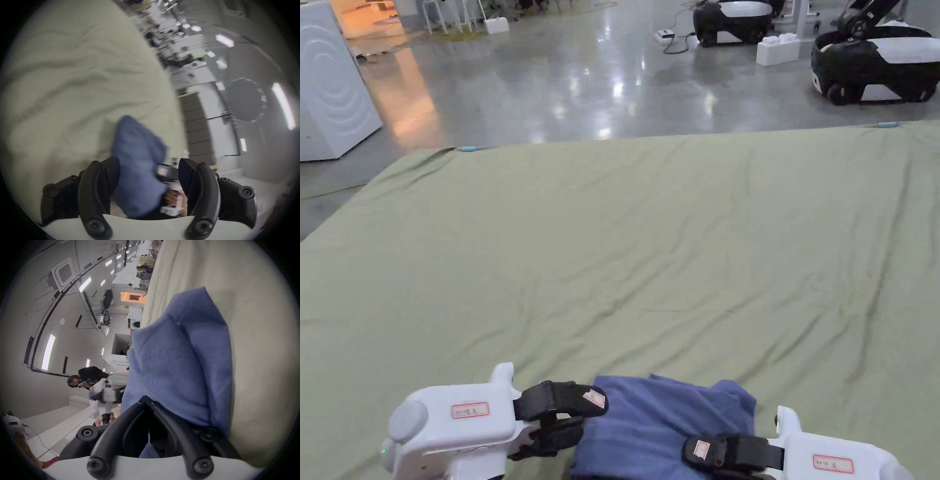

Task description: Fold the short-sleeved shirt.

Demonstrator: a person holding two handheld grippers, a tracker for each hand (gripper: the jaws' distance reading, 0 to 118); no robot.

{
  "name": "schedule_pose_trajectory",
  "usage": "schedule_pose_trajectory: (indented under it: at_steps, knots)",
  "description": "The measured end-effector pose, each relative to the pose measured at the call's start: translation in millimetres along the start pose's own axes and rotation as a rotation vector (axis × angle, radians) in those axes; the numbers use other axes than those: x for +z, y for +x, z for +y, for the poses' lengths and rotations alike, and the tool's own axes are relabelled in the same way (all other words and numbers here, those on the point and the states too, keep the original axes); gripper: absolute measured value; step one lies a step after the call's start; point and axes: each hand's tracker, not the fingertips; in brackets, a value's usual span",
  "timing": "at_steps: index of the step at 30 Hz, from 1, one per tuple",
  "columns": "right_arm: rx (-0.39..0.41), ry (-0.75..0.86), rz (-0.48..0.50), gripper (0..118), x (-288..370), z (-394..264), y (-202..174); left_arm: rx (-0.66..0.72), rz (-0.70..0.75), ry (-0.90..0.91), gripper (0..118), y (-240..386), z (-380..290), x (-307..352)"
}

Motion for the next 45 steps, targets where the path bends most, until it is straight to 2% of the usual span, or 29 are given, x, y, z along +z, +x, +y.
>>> schedule_pose_trajectory:
  at_steps: [2, 4, 7, 8, 10, 14, 16, 17, 20, 22, 26, 28, 29, 33, 34, 35, 36, 37, 38, 39, 42, 45]
  knots:
    - [0.035, 0.003, -0.026, 3, -1.2, -2.7, -7.5, 0.044, 0.046, -0.056, 86, -10.3, 4.6, -20.1]
    - [0.027, 0.008, -0.030, 3, -2.8, -3.6, -7.5, 0.037, -0.024, -0.025, 87, -9.2, -0.8, -22.5]
    - [0.024, 0.009, -0.031, 3, -2.3, -5.7, -12.6, -0.096, 0.049, -0.092, 87, 8.5, 4.9, -25.3]
    - [0.024, 0.008, -0.033, 3, -2.8, -5.9, -13.1, -0.102, 0.043, -0.122, 87, 13.1, 5.5, -13.1]
    - [0.025, 0.004, -0.044, 3, -2.4, -6.2, -18.6, -0.065, 0.043, -0.070, 87, 10.6, 9.3, 5.5]
    - [0.051, 0.003, -0.068, 3, -3.9, -4.6, -13.4, -0.101, 0.207, -0.096, 87, -7.1, 25.1, 18.3]
    - [0.066, 0.001, -0.083, 3, -5.3, -4.8, -17.2, -0.041, 0.075, -0.079, 87, -14.4, 26.4, 16.6]
    - [0.084, 0.001, -0.097, 3, -4.8, -4.1, -17.2, -0.021, 0.083, -0.080, 87, -11.0, 24.8, 10.3]
    - [0.101, 0.003, -0.122, 3, -7.0, -4.2, -21.0, -0.196, 0.174, -0.122, 88, 10.7, 16.8, -10.6]
    - [0.107, 0.000, -0.131, 3, -7.2, -2.6, -21.3, -0.265, 0.217, -0.138, 91, 19.1, 9.7, -21.3]
    - [0.119, 0.002, -0.150, 3, -8.0, -4.3, -26.5, -0.199, 0.211, -0.166, 92, 28.4, 17.2, -24.7]
    - [0.134, 0.001, -0.164, 3, -9.0, -4.2, -28.9, -0.275, 0.232, -0.195, 92, 41.0, 12.3, -34.4]
    - [0.130, 0.003, -0.166, 3, -8.2, -4.9, -28.7, -0.325, 0.293, -0.193, 92, 53.5, 5.3, -41.2]
    - [0.121, 0.004, -0.166, 3, -7.4, -4.8, -28.7, -0.311, 0.183, -0.290, 92, 77.8, -11.1, -60.3]
    - [0.122, 0.005, -0.170, 3, -7.4, -4.9, -29.7, -0.409, 0.259, -0.265, 89, 87.3, -16.1, -61.3]
    - [0.127, 0.006, -0.176, 3, -7.9, -5.3, -31.1, -0.475, 0.259, -0.272, 45, 88.8, -16.9, -62.8]
    - [0.134, 0.007, -0.184, 3, -8.6, -5.9, -33.7, -0.469, 0.226, -0.234, 28, 83.3, -13.3, -60.0]
    - [0.138, 0.008, -0.184, 3, -8.8, -6.4, -36.0, -0.369, 0.130, -0.242, 27, 73.7, -5.7, -58.2]
    - [0.148, 0.011, -0.199, 3, -9.4, -6.8, -38.8, -0.273, 0.105, -0.236, 27, 63.2, 1.3, -54.6]
    - [0.155, 0.007, -0.202, 3, -10.9, -6.8, -41.1, -0.239, 0.112, -0.268, 27, 56.1, 3.9, -55.4]
    - [0.169, 0.004, -0.234, 3, -14.1, -6.0, -45.7, -0.343, 0.109, -0.244, 27, 54.0, 1.8, -49.7]
    - [0.173, -0.001, -0.260, 3, -17.5, -5.9, -53.7, -0.324, 0.073, -0.240, 27, 50.6, 3.4, -43.3]
